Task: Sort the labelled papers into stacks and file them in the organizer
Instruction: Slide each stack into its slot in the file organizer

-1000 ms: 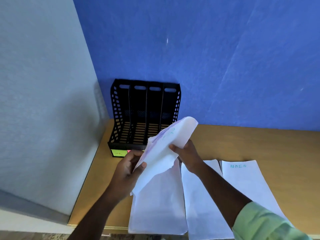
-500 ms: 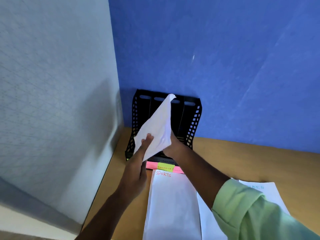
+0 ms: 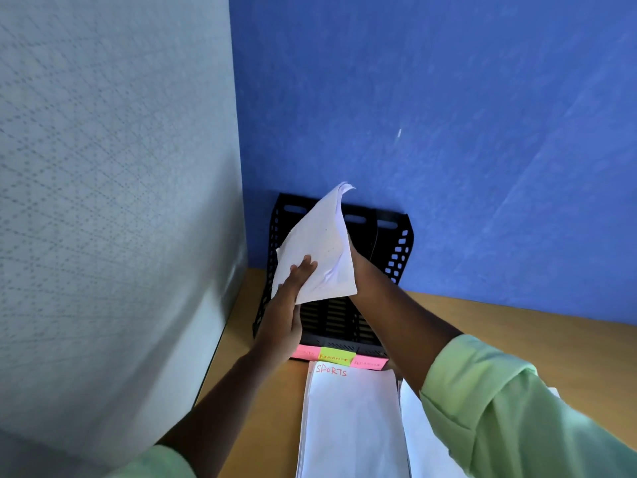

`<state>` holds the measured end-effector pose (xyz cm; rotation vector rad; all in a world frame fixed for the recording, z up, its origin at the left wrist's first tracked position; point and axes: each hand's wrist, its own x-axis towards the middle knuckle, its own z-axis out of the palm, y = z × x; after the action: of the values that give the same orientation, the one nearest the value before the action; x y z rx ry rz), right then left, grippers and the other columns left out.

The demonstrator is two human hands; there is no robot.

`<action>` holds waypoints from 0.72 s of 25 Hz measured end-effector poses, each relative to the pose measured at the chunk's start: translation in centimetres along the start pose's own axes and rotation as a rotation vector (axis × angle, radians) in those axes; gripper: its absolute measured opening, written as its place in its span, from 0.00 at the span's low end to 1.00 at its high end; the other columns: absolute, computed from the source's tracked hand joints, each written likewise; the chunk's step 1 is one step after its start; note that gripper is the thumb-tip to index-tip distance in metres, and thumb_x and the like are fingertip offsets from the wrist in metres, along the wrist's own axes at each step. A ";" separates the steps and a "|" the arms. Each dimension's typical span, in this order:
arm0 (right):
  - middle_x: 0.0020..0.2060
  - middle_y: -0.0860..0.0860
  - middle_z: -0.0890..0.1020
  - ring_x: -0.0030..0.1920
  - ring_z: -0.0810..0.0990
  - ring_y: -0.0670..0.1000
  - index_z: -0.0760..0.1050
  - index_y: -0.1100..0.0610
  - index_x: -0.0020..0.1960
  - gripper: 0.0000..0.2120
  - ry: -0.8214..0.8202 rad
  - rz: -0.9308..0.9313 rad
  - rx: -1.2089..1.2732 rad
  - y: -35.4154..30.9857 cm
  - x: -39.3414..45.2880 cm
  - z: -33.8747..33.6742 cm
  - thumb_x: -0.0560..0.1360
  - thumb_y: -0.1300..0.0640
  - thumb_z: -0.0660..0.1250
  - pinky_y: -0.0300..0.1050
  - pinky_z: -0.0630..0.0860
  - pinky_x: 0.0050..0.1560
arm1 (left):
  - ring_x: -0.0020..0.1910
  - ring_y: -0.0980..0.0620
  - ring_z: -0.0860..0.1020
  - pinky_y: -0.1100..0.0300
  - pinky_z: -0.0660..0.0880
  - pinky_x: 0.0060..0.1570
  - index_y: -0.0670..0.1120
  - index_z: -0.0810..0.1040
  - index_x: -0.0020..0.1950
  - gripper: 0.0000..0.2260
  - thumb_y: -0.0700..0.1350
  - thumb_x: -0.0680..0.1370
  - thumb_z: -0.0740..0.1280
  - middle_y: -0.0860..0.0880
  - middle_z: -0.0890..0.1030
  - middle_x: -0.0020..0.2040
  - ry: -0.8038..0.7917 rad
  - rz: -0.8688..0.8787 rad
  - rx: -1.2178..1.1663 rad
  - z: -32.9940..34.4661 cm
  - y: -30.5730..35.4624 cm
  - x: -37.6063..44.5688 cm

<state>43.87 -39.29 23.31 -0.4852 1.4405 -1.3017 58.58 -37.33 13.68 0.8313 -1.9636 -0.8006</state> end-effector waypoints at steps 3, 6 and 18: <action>0.20 0.48 0.71 0.31 0.68 0.47 0.67 0.53 0.36 0.22 0.032 -0.036 0.097 -2.5 1.5 2.3 0.87 0.49 0.53 0.37 0.71 0.32 | 0.78 0.57 0.58 0.46 0.60 0.75 0.54 0.61 0.78 0.40 0.20 0.73 0.52 0.57 0.62 0.78 0.009 -0.022 0.037 0.8 -1.9 1.2; 0.42 0.57 0.86 0.45 0.81 0.57 0.81 0.59 0.50 0.32 -0.024 0.053 0.144 -2.3 3.5 2.4 0.80 0.31 0.55 0.45 0.80 0.53 | 0.77 0.59 0.59 0.50 0.61 0.75 0.55 0.61 0.77 0.39 0.21 0.74 0.54 0.58 0.63 0.77 0.019 -0.094 0.064 1.5 -4.4 1.9; 0.50 0.60 0.78 0.46 0.78 0.57 0.72 0.63 0.53 0.05 0.123 0.026 -0.712 1.0 5.7 4.5 0.78 0.66 0.60 0.49 0.77 0.45 | 0.76 0.54 0.61 0.73 0.58 0.70 0.42 0.55 0.79 0.28 0.31 0.80 0.58 0.45 0.62 0.77 -0.052 -0.306 0.001 4.4 -8.8 0.9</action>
<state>46.21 -45.77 20.82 -0.8544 2.0009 -0.7732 56.61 -42.10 5.31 1.1395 -1.9067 -1.0056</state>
